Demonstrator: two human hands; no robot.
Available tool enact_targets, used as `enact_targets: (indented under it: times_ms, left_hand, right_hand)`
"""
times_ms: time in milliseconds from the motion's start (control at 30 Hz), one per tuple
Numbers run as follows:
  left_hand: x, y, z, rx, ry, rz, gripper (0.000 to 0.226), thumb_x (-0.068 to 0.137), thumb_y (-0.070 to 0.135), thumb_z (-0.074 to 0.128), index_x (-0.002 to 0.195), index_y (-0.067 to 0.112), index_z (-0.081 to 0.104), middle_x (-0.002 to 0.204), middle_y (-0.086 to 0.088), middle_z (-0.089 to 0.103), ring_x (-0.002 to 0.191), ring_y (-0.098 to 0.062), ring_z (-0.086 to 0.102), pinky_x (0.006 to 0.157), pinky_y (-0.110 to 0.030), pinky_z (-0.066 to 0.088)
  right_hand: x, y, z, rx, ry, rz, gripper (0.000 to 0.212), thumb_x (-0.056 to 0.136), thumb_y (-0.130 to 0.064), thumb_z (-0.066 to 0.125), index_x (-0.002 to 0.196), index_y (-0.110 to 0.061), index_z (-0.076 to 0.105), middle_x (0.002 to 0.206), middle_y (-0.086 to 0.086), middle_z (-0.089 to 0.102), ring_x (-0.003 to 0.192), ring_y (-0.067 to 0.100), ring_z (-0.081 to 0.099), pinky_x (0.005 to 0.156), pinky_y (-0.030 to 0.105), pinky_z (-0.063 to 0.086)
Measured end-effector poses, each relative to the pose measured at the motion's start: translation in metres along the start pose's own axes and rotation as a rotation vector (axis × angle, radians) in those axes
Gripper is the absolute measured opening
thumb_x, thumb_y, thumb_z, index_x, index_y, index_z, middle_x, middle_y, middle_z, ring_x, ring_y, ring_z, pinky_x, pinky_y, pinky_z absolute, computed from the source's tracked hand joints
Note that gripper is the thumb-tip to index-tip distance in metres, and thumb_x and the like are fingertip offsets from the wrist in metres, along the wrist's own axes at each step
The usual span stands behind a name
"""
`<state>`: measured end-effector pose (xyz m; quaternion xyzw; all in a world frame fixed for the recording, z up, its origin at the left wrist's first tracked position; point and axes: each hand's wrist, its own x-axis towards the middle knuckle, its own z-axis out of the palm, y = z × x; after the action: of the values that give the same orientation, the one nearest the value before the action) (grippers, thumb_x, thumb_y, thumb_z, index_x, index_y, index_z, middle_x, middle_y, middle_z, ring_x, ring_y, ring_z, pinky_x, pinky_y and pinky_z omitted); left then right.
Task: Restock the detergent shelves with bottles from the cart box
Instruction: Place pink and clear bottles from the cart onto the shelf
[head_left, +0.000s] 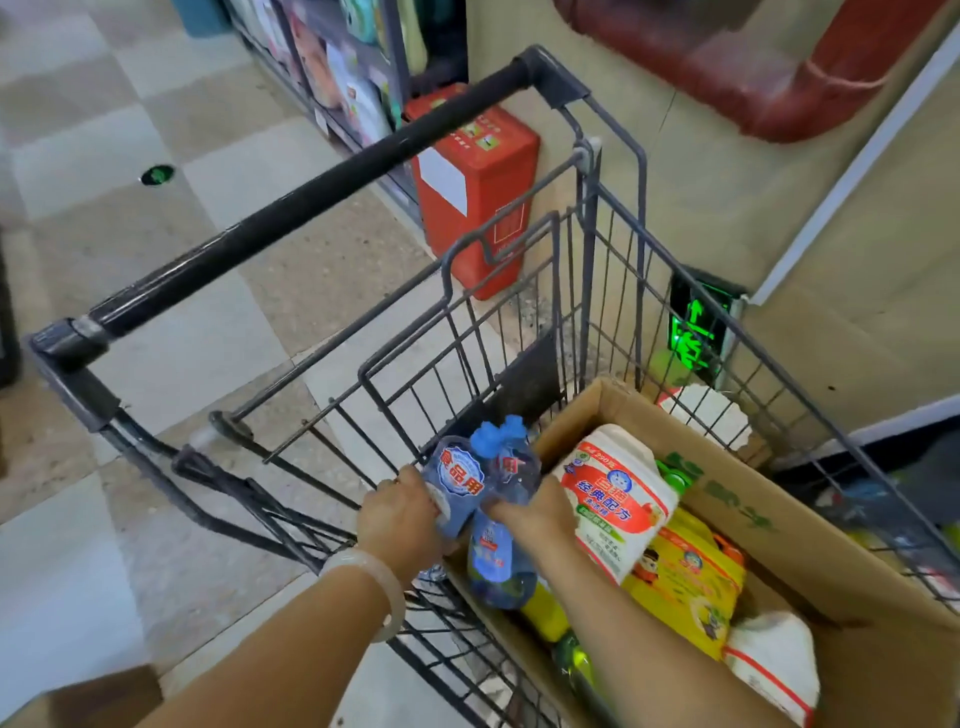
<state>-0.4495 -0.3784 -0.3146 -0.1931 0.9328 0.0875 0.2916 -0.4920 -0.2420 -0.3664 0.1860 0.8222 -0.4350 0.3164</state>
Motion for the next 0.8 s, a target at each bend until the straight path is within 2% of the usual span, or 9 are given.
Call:
enact_targets:
  times_ms: [167,267,333,400,467,567,633,700,800]
  left_hand:
    - [0.005,-0.001,0.001,-0.051,-0.049,0.074,0.089,0.065,0.042,0.081,0.130,0.012,0.028,0.119,-0.006,0.054,0.110,-0.024,0.054,0.087,-0.031,0.049]
    - [0.008,-0.004,-0.009,0.063,-0.043,0.132,0.103,0.057,0.059,0.078,0.138,0.021,0.027,0.123,-0.005,0.055,0.116,-0.027,0.047,0.094,-0.036,0.047]
    - [0.010,-0.004,-0.020,0.035,-0.051,0.148,0.105,0.045,0.071,0.076,0.132,0.025,0.039,0.120,-0.003,0.058,0.113,-0.025,0.050,0.095,-0.037,0.047]
    - [0.009,-0.002,-0.027,-0.225,-0.078,0.182,0.105,0.030,0.074,0.075,0.121,0.026,0.052,0.110,0.001,0.066,0.103,-0.020,0.060,0.087,-0.037,0.053]
    - [0.001,0.006,-0.032,-0.569,-0.122,0.239,0.092,0.028,0.060,0.087,0.109,0.027,0.060,0.095,0.005,0.072,0.086,-0.013,0.068,0.070,-0.033,0.058]
    - [-0.025,0.039,-0.052,-0.842,-0.143,0.377,0.043,0.056,0.014,0.091,0.090,0.024,0.067,0.073,0.010,0.074,0.066,-0.003,0.067,0.059,-0.023,0.057]
    - [-0.044,0.067,-0.070,-0.928,-0.197,0.457,0.028,0.069,0.005,0.082,0.089,0.018,0.068,0.070,0.008,0.073,0.065,-0.005,0.066,0.064,-0.026,0.058]
    - [-0.067,0.094,-0.085,-0.969,-0.239,0.515,0.026,0.068,0.015,0.083,0.090,0.016,0.069,0.073,0.005,0.074,0.064,-0.007,0.068,0.062,-0.027,0.056]
    - [-0.117,0.138,-0.097,-0.988,-0.293,0.656,0.018,0.080,0.004,0.071,0.082,0.021,0.066,0.065,0.010,0.072,0.058,-0.003,0.066,0.053,-0.018,0.054]
  right_hand:
    - [-0.005,0.013,-0.007,0.109,-0.029,-0.069,0.045,0.076,-0.021,0.074,0.113,-0.017,0.049,0.112,0.008,0.062,0.104,0.028,0.059,0.092,0.042,0.050]
    - [-0.014,0.015,-0.012,0.307,-0.012,-0.059,0.060,0.063,-0.030,0.079,0.116,-0.020,0.052,0.114,0.007,0.065,0.100,0.025,0.063,0.091,0.045,0.052]
    - [-0.022,0.017,-0.019,0.481,0.008,-0.062,0.064,0.059,-0.028,0.083,0.116,-0.017,0.057,0.112,0.006,0.068,0.097,0.021,0.066,0.088,0.043,0.054]
    - [-0.031,0.014,-0.034,0.574,0.010,-0.095,0.053,0.069,-0.016,0.082,0.116,-0.014,0.057,0.105,0.001,0.069,0.090,0.015,0.066,0.077,0.032,0.055]
    - [-0.044,0.006,-0.058,0.607,0.005,-0.163,0.048,0.074,-0.011,0.079,0.116,-0.014,0.055,0.101,-0.004,0.067,0.086,0.008,0.065,0.066,0.020,0.051]
    - [-0.062,-0.004,-0.106,0.613,0.056,-0.291,0.046,0.075,-0.008,0.078,0.116,-0.010,0.058,0.105,0.004,0.069,0.078,0.003,0.067,0.063,0.016,0.053]
    - [-0.080,-0.006,-0.142,0.607,0.088,-0.349,0.040,0.074,-0.010,0.079,0.110,-0.010,0.062,0.104,0.007,0.070,0.081,0.009,0.069,0.075,0.029,0.058]
    - [-0.105,-0.004,-0.178,0.659,0.127,-0.375,0.035,0.073,-0.012,0.079,0.104,-0.010,0.064,0.105,0.011,0.071,0.094,0.026,0.068,0.090,0.047,0.053]
    - [-0.154,0.015,-0.227,0.787,0.191,-0.411,0.015,0.079,-0.006,0.071,0.089,-0.015,0.064,0.094,0.010,0.070,0.086,0.028,0.066,0.090,0.048,0.053]
